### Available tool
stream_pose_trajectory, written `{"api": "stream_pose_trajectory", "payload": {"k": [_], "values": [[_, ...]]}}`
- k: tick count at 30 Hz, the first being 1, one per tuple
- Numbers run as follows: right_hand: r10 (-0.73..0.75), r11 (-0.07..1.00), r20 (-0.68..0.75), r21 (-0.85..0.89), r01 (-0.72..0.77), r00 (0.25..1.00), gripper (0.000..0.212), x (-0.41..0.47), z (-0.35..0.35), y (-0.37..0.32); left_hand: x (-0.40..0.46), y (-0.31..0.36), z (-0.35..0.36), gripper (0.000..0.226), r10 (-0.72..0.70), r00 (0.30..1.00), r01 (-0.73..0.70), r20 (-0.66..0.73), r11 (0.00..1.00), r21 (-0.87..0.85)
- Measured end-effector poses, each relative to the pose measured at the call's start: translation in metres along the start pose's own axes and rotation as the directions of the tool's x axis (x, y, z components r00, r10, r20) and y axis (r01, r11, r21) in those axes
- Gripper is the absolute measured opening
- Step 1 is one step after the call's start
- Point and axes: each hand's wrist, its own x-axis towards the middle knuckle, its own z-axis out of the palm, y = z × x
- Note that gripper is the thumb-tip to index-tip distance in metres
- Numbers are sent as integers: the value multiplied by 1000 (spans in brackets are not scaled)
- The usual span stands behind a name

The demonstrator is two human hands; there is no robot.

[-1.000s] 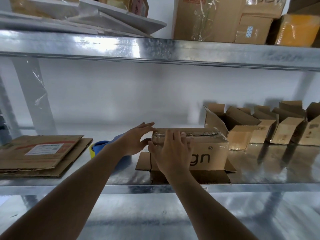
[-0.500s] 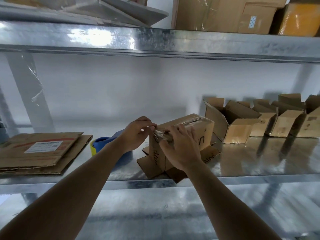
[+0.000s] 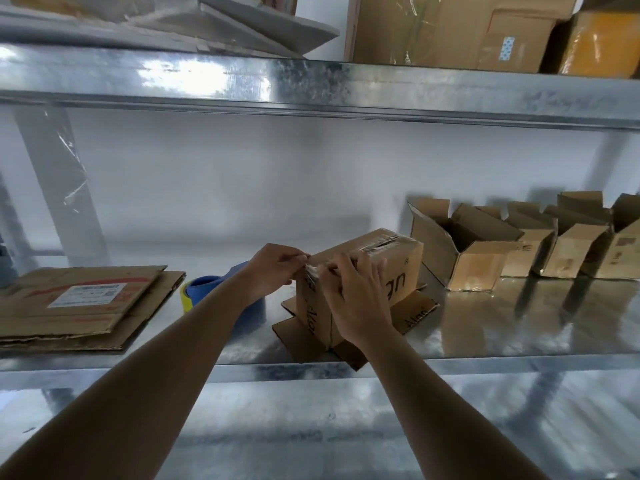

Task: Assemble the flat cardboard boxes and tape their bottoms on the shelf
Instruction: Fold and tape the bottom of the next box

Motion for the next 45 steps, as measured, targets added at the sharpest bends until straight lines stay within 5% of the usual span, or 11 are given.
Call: {"api": "stream_pose_trajectory", "payload": {"k": [6, 10, 15, 19, 24, 28, 32, 36, 45], "values": [[-133, 987, 111, 105, 121, 985, 40, 8, -25, 22, -14, 13, -7, 12, 64, 998, -64, -8, 997, -44], [-50, 997, 215, -54, 63, 975, 47, 16, -53, 9, -19, 31, -1, 12, 110, 992, -103, 68, 989, -104], [-31, 910, 326, -382, 161, 945, 84, 8, -49, 3, -11, 29, 6, 23, 103, 993, -110, 52, 981, 158], [-71, 908, 267, -381, 173, 961, 74, 6, -41, 14, -11, 23, 9, 53, 105, 991, -124, 79, 947, 297], [-87, 895, 274, -401, 196, 958, 69, 6, -37, 14, -13, 15, 9, 54, 146, 980, -188, 132, 893, 408], [-101, 906, 288, -368, 207, 952, 102, 5, -46, 12, -16, 10, 9, 45, 138, 972, -201, 190, 907, 370], [-139, 934, 296, -279, 225, 945, 70, 6, -52, 21, -20, 8, 11, 54, 134, 952, -211, 276, 938, 274], [-161, 957, 269, -194, 218, 949, 72, 0, -58, 24, -20, 18, 13, 52, 150, 925, -200, 349, 973, 112], [-124, 959, 282, -210, 187, 951, 59, -4, -59, 10, -23, 22, 11, 61, 0, 886, -125, 463, 963, 240]]}}
